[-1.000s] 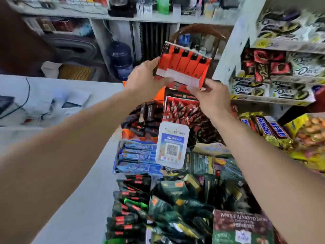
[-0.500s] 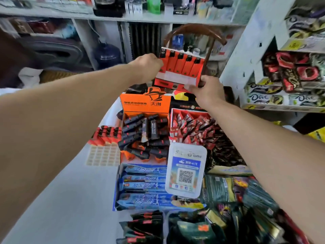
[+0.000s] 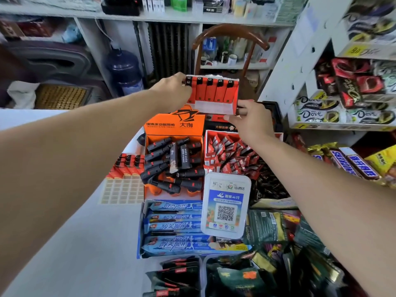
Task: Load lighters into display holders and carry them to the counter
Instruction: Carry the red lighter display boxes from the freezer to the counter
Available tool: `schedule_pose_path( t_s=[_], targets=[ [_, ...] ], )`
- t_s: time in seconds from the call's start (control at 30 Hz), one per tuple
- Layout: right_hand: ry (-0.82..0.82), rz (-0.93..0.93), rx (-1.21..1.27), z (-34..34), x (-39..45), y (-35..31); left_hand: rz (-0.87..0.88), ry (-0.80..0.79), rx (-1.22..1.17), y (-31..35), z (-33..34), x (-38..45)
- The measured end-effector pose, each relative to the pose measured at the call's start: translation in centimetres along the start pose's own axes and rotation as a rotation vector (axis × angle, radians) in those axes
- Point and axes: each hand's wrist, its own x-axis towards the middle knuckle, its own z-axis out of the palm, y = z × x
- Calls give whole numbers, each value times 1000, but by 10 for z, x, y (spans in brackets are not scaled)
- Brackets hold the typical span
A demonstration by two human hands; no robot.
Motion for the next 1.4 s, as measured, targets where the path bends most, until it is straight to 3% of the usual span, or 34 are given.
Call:
schedule_pose_path(
  t_s=[0.23,0.6,0.87,1.2,1.4],
  targets=[
    [29,27,-68,-4,-2,-6,5,21,-3,-1,7,-10],
    [-38,-10,-91,3,-8,-6,69,1,186,-8,16,-7],
    [-43,-30,-90,-13,-33,-19,223,172,134,0,25,-30],
    [28,109,-106,-96,-119,-9,388,22,124,69,52,-90],
    [67,228,-129,-174,-213,14,437,-166,87,129,86,-149]
  ],
)
